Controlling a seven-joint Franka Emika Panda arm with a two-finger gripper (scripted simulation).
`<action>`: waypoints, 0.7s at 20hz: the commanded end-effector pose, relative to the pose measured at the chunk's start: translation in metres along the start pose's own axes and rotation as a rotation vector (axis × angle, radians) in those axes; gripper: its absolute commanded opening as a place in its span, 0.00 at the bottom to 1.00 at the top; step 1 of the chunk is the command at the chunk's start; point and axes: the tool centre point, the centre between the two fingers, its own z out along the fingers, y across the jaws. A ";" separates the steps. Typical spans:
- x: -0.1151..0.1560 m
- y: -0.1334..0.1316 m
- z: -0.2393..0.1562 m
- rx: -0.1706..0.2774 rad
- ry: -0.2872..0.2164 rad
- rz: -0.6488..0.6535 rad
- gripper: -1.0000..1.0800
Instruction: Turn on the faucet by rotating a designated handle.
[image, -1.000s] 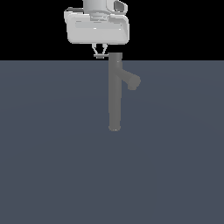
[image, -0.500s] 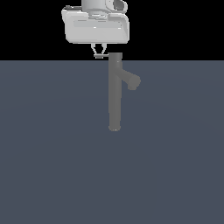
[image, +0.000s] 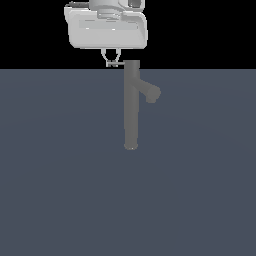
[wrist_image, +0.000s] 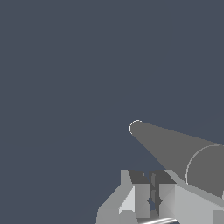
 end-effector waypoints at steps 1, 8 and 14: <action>0.000 0.000 0.000 0.000 0.000 0.000 0.00; -0.023 0.010 0.000 0.000 -0.004 0.001 0.00; -0.044 0.019 0.000 0.001 -0.008 0.002 0.00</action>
